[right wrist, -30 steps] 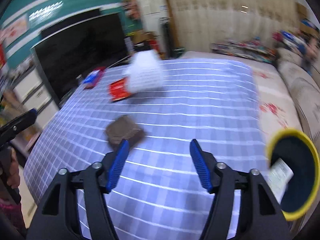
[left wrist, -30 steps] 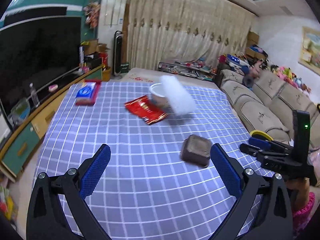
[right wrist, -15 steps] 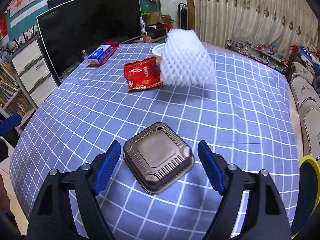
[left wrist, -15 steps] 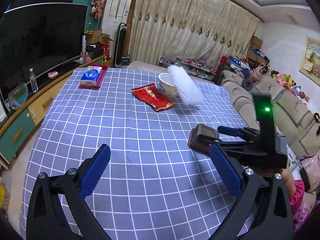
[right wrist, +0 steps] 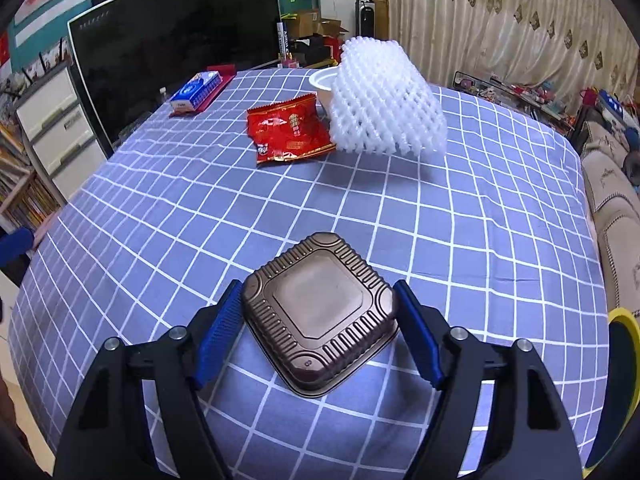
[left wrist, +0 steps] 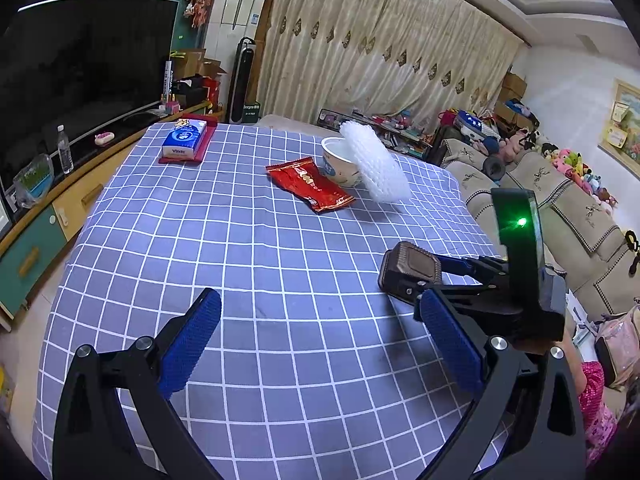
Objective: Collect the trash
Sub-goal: 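Carry the brown container over the yellow bin and open the right tool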
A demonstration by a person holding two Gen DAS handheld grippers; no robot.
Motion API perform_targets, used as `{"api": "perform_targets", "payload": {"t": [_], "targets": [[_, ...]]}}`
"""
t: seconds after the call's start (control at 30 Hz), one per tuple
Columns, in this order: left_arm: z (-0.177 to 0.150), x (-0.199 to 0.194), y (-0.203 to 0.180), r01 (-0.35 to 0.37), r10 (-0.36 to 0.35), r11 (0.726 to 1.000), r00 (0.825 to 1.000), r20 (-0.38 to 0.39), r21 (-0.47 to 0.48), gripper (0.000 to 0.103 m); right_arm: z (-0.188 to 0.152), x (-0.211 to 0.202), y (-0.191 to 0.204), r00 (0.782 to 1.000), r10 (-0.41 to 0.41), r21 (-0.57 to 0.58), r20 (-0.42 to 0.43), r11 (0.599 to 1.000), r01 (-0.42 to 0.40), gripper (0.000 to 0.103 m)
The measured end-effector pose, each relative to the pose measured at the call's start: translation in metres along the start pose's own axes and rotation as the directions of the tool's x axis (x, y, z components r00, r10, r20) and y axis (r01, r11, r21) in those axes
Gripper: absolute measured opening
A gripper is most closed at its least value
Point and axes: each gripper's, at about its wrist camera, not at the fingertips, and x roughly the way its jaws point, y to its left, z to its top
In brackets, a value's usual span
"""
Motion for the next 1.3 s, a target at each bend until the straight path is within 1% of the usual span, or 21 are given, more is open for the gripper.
{"api": "perform_targets", "payload": {"t": [0.2,0.3,0.4,0.53,0.6,0.67,0.73,0.8,0.87,0.93,1.1,1.17,1.2,1.23,1.3], "targets": [[-0.002,0.004,0.002,-0.004,0.004,1.0,1.0,-0.011,-0.007,0.098,-0.003,-0.025,-0.003,0.999,0.021,0.013,0.045,1.0,-0.022,0.071],[-0.002,0.005,0.001,-0.003,0.003,1.0,1.0,-0.014,-0.006,0.098,-0.006,-0.044,-0.011,0.997,0.015,0.031,0.077,0.999,-0.018,0.071],[-0.002,0.004,-0.002,-0.002,0.002,1.0,1.0,-0.015,0.0,0.098,-0.011,-0.067,-0.032,0.993,-0.018,0.073,0.116,0.997,0.01,0.071],[-0.002,0.007,-0.007,-0.002,0.002,1.0,1.0,-0.017,0.011,0.098,-0.025,-0.098,-0.078,0.98,-0.129,0.17,0.155,0.98,0.102,0.071],[-0.003,0.009,-0.011,-0.001,0.001,1.0,1.0,-0.021,0.015,0.098,-0.036,-0.113,-0.11,0.968,-0.196,0.24,0.159,0.958,0.155,0.071],[-0.003,0.011,-0.014,-0.002,0.002,1.0,1.0,-0.027,0.021,0.098,-0.05,-0.126,-0.143,0.954,-0.262,0.316,0.148,0.926,0.205,0.071],[-0.003,0.014,-0.018,-0.002,0.003,1.0,0.999,-0.033,0.029,0.098,-0.066,-0.134,-0.177,0.936,-0.331,0.385,0.12,0.885,0.264,0.071],[-0.003,0.018,-0.023,-0.002,0.003,0.999,0.999,-0.038,0.039,0.098,-0.079,-0.137,-0.205,0.916,-0.392,0.427,0.084,0.845,0.323,0.071],[-0.002,0.021,-0.028,-0.002,0.004,0.999,0.999,-0.043,0.045,0.098,-0.091,-0.137,-0.228,0.901,-0.431,0.459,0.046,0.81,0.364,0.071],[-0.002,0.023,-0.031,0.0,0.003,0.999,0.999,-0.048,0.05,0.098,-0.104,-0.134,-0.249,0.893,-0.45,0.491,0.008,0.779,0.389,0.072],[0.001,0.033,-0.044,0.001,0.003,0.998,0.998,-0.068,0.07,0.098,-0.119,-0.122,-0.281,0.879,-0.474,0.524,-0.046,0.738,0.426,0.072],[0.001,0.036,-0.048,0.004,0.002,0.997,0.997,-0.074,0.078,0.098,-0.123,-0.116,-0.291,0.873,-0.482,0.525,-0.074,0.725,0.445,0.076],[0.001,0.038,-0.05,0.004,0.002,0.997,0.997,-0.077,0.083,0.098,-0.125,-0.114,-0.293,0.869,-0.488,0.528,-0.083,0.718,0.454,0.081],[0.001,0.04,-0.052,0.003,0.004,0.996,0.997,-0.08,0.089,0.098,-0.128,-0.115,-0.296,0.866,-0.494,0.541,-0.078,0.709,0.453,0.082],[0.002,0.043,-0.055,0.004,0.004,0.996,0.996,-0.084,0.094,0.098,-0.13,-0.116,-0.295,0.87,-0.487,0.555,-0.07,0.706,0.44,0.082]]}}
